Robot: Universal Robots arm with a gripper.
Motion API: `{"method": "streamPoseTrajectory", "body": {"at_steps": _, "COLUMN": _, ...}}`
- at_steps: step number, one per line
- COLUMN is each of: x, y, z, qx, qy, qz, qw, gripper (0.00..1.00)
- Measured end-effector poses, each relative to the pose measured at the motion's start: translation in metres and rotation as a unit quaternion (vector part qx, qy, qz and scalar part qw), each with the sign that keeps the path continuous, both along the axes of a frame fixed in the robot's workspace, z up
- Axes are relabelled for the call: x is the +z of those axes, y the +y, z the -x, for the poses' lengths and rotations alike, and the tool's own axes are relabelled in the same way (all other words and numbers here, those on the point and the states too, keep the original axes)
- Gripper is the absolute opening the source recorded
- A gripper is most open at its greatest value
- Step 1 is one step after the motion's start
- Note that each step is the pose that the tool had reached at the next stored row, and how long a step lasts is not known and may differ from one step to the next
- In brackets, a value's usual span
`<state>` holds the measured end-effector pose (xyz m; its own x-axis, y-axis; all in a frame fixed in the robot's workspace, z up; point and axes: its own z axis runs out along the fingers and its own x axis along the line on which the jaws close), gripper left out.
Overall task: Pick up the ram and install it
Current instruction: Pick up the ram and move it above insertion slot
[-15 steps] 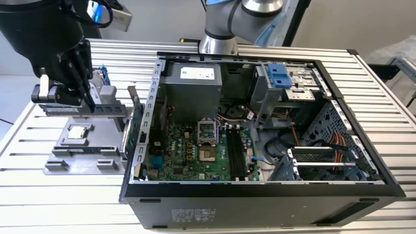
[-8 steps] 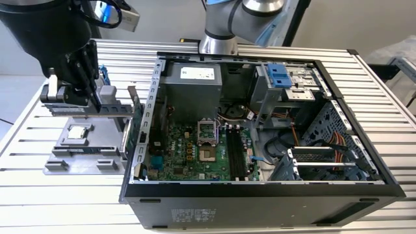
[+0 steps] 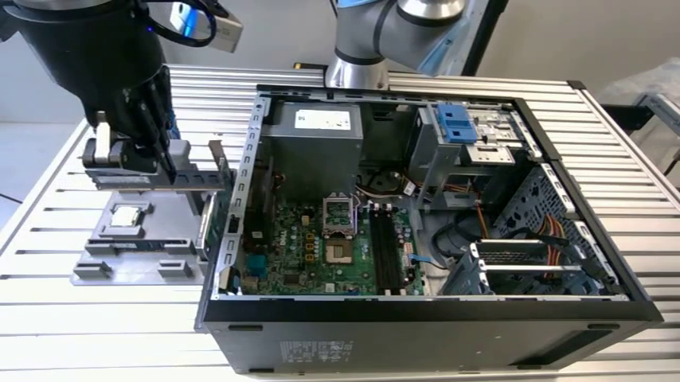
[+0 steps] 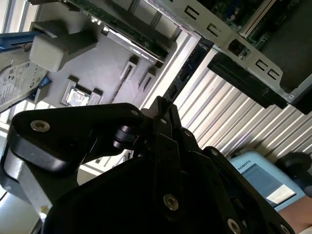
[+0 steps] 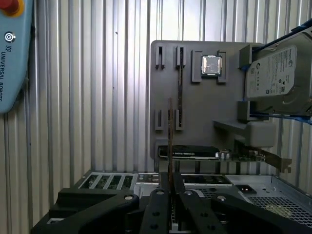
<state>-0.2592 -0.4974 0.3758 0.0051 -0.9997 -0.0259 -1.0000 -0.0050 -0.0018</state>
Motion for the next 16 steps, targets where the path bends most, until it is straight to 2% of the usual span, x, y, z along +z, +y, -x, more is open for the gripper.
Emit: {"method": "streamPoseTrajectory", "body": {"at_steps": 16, "x": 0.0000, "y": 0.0000, "z": -0.0244, "qx": 0.000, "qy": 0.0000, "qz": 0.0000, "qw": 1.0000, "gripper": 0.00}}
